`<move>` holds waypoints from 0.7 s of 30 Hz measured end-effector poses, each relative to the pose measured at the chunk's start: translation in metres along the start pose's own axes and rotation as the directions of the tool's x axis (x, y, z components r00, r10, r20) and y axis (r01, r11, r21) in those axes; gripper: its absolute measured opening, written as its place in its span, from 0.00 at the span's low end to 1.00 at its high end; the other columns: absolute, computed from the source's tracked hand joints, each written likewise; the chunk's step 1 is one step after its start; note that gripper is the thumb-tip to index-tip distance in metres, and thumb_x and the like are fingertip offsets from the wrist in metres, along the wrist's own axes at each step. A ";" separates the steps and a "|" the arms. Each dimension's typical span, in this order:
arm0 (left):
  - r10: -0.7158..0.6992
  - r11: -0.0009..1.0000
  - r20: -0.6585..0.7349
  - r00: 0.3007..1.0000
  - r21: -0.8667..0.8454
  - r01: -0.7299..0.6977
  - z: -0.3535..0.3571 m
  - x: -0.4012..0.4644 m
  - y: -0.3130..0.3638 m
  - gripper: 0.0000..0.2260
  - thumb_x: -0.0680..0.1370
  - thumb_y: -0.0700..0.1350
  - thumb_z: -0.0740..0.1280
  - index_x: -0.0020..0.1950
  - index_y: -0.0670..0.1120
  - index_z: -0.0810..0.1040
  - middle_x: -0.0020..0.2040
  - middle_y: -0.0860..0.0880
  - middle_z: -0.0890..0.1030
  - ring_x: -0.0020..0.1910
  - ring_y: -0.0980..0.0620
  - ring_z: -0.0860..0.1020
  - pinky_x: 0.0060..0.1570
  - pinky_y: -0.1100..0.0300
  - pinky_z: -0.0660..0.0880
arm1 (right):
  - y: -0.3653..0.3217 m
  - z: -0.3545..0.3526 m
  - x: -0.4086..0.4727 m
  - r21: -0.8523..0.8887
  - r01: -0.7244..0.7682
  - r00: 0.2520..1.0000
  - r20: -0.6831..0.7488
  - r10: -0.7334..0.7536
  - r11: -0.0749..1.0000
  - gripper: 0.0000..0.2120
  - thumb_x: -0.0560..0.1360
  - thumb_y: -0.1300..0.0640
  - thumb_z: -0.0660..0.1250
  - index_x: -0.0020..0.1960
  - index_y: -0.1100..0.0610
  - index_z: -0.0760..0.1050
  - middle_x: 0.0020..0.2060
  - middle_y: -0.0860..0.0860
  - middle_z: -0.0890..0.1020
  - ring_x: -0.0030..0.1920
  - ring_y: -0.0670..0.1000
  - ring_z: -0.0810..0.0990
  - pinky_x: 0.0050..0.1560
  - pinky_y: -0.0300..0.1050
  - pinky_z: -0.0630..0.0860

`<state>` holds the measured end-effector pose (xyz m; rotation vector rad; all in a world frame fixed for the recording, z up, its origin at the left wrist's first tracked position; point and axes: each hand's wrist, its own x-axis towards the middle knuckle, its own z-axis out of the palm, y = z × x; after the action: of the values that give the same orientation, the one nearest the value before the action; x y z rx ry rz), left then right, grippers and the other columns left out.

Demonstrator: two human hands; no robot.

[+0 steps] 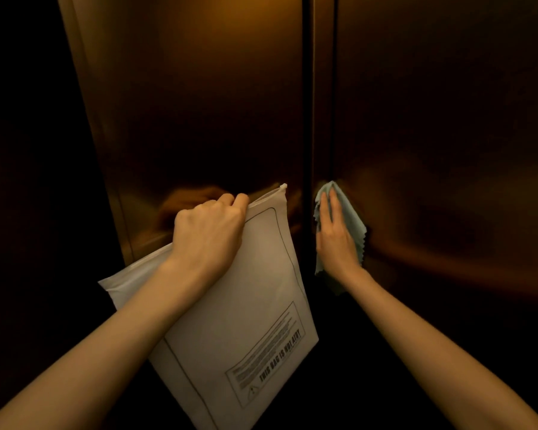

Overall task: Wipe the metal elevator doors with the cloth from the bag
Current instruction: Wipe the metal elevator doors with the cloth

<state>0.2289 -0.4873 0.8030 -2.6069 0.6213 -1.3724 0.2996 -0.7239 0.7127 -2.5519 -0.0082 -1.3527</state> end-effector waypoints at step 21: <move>0.207 0.973 -0.312 0.927 0.165 -0.162 -0.007 0.063 -0.018 0.12 0.74 0.37 0.62 0.56 0.38 0.76 0.46 0.38 0.79 0.41 0.39 0.77 0.37 0.52 0.73 | 0.000 -0.073 0.110 -0.749 0.151 0.984 0.054 -0.168 0.645 0.33 0.77 0.53 0.58 0.75 0.64 0.48 0.76 0.59 0.47 0.75 0.60 0.41 0.67 0.63 0.30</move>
<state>0.2600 -0.4965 0.8608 -2.1677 0.7626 -1.7312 0.3027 -0.7525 0.8413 -3.2739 0.4397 -1.7209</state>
